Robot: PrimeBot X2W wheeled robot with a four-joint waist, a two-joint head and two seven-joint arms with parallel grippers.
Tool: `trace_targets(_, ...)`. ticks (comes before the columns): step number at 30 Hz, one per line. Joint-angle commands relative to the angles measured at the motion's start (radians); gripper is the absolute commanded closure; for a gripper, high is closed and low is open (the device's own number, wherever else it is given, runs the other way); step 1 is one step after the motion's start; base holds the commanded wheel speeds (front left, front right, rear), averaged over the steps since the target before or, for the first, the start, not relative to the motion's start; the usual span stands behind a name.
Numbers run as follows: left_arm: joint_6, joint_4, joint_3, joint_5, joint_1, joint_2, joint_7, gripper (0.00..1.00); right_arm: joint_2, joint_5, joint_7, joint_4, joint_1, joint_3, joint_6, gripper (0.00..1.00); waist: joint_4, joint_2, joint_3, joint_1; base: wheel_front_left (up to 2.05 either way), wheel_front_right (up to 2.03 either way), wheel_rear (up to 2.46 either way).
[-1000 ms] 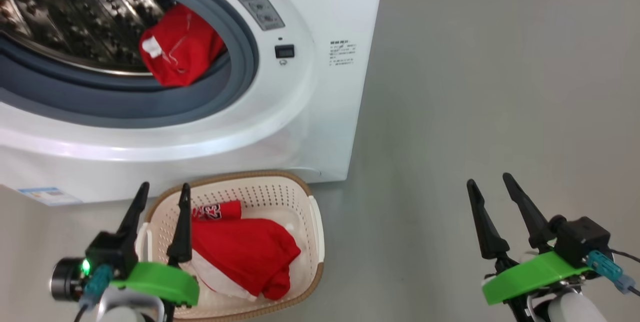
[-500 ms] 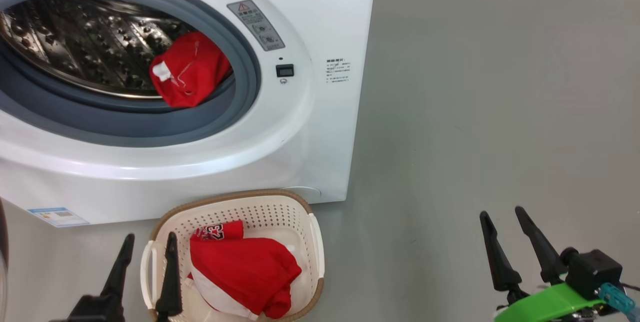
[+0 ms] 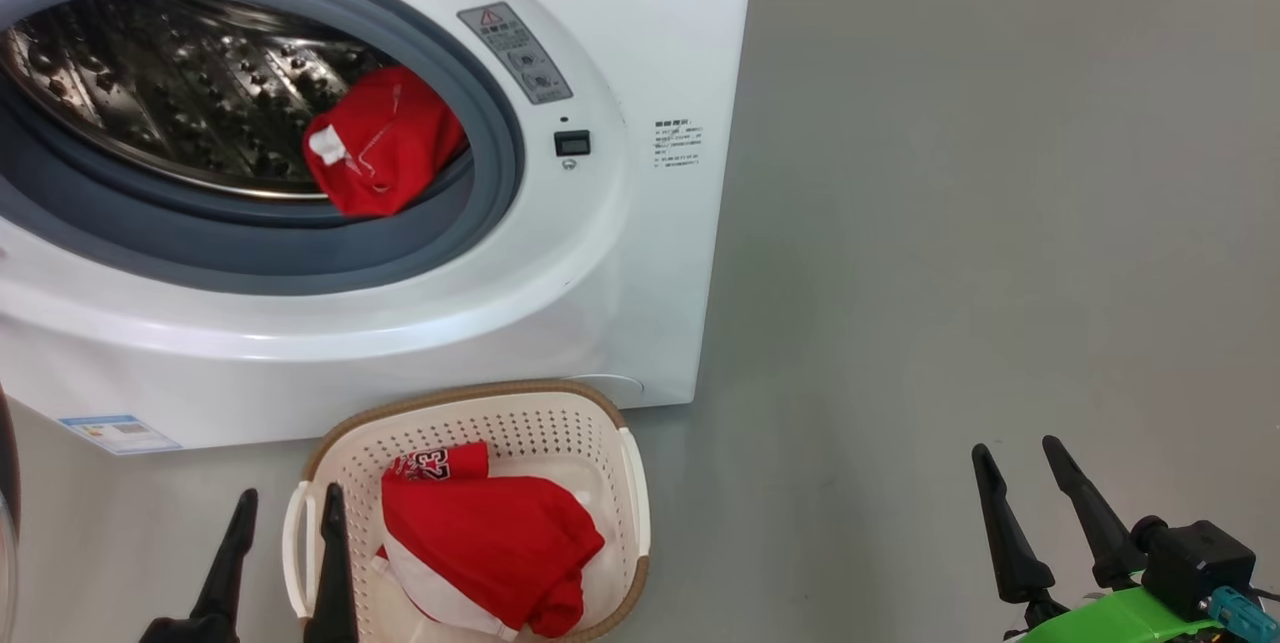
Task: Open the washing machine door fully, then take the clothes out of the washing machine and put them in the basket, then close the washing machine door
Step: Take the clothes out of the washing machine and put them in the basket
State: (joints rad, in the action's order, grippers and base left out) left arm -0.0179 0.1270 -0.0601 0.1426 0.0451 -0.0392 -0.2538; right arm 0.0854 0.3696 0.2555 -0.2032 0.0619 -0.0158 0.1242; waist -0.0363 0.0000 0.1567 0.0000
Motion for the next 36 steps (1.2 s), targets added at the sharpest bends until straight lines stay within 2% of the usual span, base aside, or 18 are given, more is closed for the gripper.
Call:
trace_targets(1,0.004,-0.028,-0.028,0.008,-0.003,-0.011,-0.008,0.00,0.011,0.002,0.006,0.027,-0.009,-0.022,0.007,0.00,-0.001,0.0000,0.003,0.0000,0.00,0.00,0.00)
trace_targets(9,-0.018,-0.012,-0.018,0.020,-0.075,-0.011,-0.008,0.00,0.002,0.002,0.006,0.030,-0.031,-0.021,0.007,0.00,0.004,0.0000,0.042,0.0000,0.00,0.00,0.00)
trace_targets(16,-0.058,0.067,-0.019,-0.001,-0.303,-0.012,-0.008,0.00,-0.010,-0.001,0.006,0.038,-0.078,-0.031,0.007,0.00,0.002,0.0000,0.131,0.0000,0.00,0.00,0.00)
trace_targets(19,-0.078,0.168,-0.027,-0.015,-0.478,-0.024,-0.008,0.00,-0.017,-0.003,0.006,0.045,-0.122,-0.037,0.007,0.00,-0.012,0.0000,0.206,0.0000,0.00,0.00,0.00)
trace_targets(21,-0.082,0.198,-0.030,-0.014,-0.521,-0.028,-0.008,0.00,-0.019,-0.003,0.006,0.046,-0.132,-0.037,0.007,0.00,-0.017,0.0000,0.224,0.0000,0.00,0.00,0.00)
trace_targets(26,-0.096,0.384,-0.044,-0.005,-0.727,-0.059,-0.008,0.00,-0.027,-0.001,0.006,0.051,-0.181,-0.031,0.007,0.00,-0.052,0.0000,0.312,0.0000,0.00,0.00,0.00)
trace_targets(36,-0.108,0.655,-0.057,-0.011,-0.990,-0.165,-0.008,0.00,-0.035,0.021,0.006,0.053,-0.242,-0.047,0.007,0.00,-0.128,0.0000,0.412,0.0000,0.00,0.00,0.00)
